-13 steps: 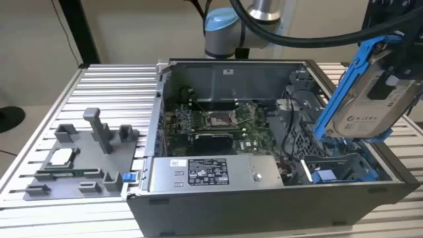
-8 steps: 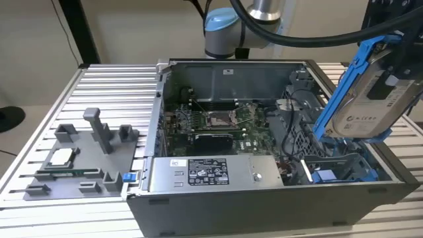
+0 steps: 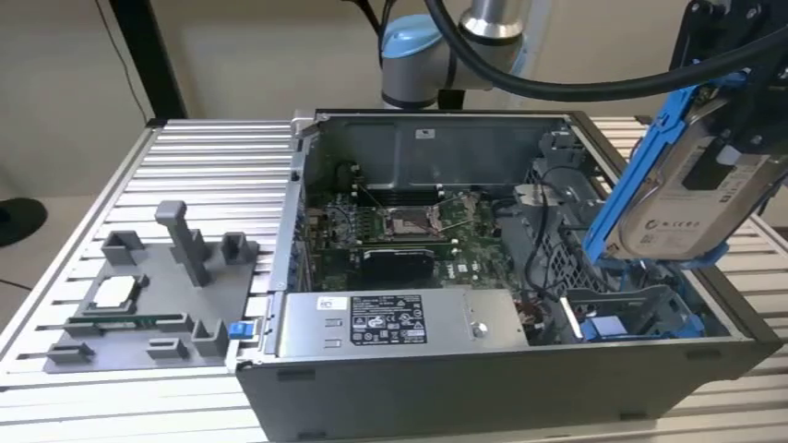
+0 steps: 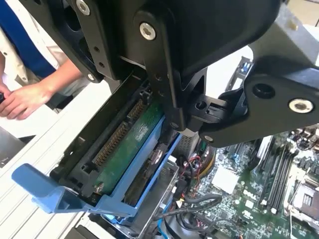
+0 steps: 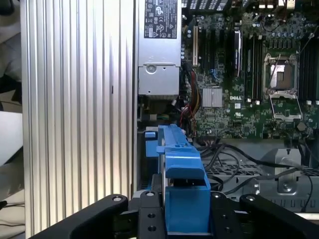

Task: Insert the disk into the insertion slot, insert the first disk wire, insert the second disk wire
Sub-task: 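Insert the disk into the insertion slot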

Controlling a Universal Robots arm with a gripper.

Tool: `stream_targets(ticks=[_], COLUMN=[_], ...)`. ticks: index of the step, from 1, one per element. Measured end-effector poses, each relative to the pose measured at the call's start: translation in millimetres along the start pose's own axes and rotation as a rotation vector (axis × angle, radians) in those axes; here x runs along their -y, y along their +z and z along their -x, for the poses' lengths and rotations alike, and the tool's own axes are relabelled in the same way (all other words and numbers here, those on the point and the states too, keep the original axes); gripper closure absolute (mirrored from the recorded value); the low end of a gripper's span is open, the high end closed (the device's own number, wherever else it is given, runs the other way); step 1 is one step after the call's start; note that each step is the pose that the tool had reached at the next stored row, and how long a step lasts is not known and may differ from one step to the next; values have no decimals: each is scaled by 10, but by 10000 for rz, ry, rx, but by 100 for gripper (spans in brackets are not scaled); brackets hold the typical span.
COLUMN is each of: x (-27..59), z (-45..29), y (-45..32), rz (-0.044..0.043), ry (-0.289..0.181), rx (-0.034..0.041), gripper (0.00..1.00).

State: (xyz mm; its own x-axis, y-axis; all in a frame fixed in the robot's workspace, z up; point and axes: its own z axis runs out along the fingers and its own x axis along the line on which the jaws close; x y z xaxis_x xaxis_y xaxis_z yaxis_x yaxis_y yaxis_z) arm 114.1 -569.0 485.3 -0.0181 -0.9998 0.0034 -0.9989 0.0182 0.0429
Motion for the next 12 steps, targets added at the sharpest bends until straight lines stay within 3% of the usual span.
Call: stream_targets(ticks=[12], x=[65], z=[-3], y=[80], rz=[0], ry=[0], rx=[0], gripper=[100])
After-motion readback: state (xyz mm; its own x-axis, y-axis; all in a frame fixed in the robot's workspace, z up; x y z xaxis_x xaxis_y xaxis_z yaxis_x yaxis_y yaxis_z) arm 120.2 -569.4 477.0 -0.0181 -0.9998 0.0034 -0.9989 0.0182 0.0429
